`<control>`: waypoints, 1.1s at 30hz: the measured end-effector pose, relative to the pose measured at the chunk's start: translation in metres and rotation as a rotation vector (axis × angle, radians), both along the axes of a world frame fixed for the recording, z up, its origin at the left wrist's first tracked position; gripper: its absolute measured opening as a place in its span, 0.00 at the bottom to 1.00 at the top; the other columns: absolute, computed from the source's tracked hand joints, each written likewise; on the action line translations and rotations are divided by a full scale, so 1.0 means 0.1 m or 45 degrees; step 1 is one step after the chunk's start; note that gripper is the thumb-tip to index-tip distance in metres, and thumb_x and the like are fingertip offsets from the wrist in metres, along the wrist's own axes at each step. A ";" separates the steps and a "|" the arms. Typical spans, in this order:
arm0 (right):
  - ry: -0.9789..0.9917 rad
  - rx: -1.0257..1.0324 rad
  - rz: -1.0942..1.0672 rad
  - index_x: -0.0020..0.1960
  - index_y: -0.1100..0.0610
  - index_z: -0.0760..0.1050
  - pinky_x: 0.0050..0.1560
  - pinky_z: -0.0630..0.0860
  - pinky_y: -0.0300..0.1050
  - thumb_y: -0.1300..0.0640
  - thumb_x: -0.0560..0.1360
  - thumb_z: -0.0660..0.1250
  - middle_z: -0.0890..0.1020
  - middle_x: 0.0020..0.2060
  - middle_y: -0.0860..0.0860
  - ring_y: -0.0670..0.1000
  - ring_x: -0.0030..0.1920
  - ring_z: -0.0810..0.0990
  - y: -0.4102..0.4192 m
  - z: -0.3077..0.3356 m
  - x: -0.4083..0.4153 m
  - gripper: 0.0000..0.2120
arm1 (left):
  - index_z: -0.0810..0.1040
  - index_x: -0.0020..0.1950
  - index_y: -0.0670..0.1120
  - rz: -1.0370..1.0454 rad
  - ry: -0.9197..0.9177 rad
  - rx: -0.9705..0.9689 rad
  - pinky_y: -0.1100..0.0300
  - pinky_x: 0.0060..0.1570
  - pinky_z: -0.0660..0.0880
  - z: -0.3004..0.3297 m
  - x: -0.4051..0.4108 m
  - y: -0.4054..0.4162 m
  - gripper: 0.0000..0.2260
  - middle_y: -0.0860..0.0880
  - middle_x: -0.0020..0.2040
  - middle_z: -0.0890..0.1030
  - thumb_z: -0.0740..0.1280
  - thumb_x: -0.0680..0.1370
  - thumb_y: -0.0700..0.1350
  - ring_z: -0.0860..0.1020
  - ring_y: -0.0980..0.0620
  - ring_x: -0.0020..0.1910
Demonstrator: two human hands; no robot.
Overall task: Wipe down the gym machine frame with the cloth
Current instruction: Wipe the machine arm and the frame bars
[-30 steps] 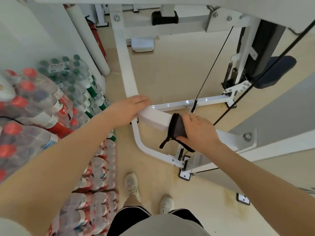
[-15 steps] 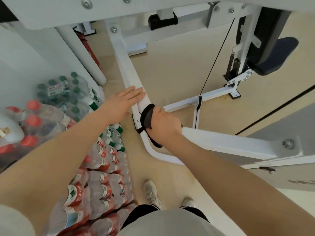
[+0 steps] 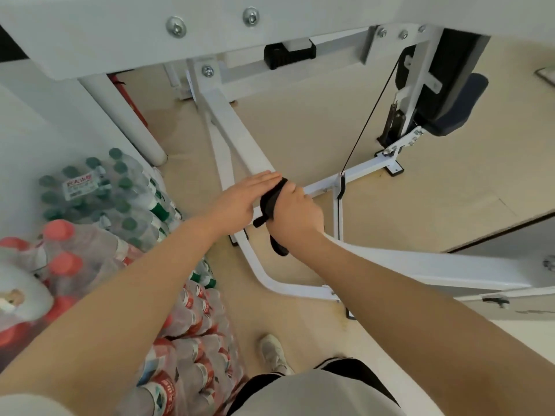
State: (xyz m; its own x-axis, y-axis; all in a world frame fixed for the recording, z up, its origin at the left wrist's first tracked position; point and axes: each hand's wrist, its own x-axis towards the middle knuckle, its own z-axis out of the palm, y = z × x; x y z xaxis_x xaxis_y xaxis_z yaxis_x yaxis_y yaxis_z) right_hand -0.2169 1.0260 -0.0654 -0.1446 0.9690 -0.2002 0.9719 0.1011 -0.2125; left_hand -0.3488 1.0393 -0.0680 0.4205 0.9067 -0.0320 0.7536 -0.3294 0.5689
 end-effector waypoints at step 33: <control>0.018 0.057 0.379 0.74 0.65 0.37 0.63 0.66 0.47 0.51 0.77 0.60 0.50 0.74 0.62 0.58 0.70 0.61 1.29 -0.06 -0.72 0.40 | 0.59 0.73 0.46 0.662 -0.084 0.021 0.74 0.59 0.55 0.04 -0.86 0.59 0.30 0.45 0.71 0.64 0.53 0.72 0.27 0.64 0.50 0.69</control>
State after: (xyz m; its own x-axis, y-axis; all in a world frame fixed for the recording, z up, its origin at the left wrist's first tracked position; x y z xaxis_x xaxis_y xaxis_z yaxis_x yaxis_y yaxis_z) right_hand -0.2885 1.1552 -0.0715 -0.4261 0.8914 -0.1543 0.8951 0.3907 -0.2148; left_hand -0.4345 1.0979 -0.0637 -0.0846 0.9964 -0.0045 0.7827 0.0693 0.6185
